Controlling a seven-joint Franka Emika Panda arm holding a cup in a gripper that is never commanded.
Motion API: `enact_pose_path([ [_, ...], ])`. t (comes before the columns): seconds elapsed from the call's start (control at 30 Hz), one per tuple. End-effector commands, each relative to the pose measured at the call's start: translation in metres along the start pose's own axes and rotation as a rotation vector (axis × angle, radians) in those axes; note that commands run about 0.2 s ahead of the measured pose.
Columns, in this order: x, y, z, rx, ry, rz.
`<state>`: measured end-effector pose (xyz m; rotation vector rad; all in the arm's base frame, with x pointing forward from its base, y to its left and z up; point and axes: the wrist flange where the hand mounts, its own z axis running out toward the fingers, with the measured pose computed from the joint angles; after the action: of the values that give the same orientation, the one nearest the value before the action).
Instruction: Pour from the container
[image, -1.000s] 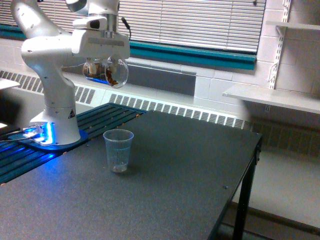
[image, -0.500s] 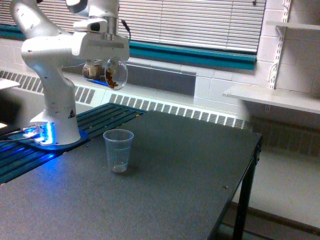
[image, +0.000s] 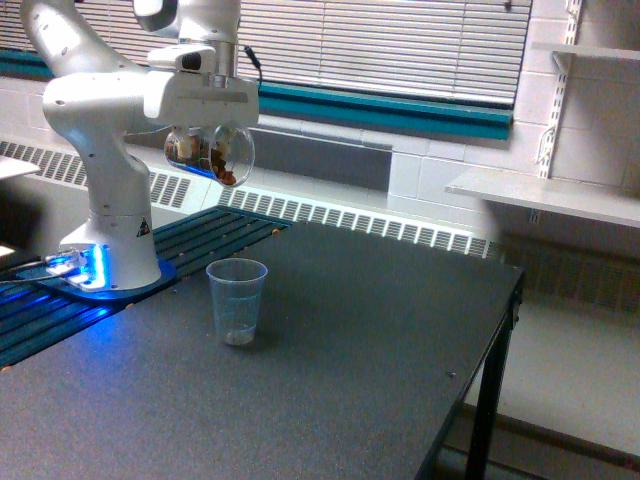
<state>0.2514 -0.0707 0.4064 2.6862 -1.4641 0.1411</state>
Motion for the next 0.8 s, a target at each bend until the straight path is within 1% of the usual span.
enact_pose_path([
  [0.03,-0.005,0.003,0.015,-0.026,-0.024,0.001],
  [0.8,-0.004,0.009,0.026,-0.052,-0.034,0.01],
])
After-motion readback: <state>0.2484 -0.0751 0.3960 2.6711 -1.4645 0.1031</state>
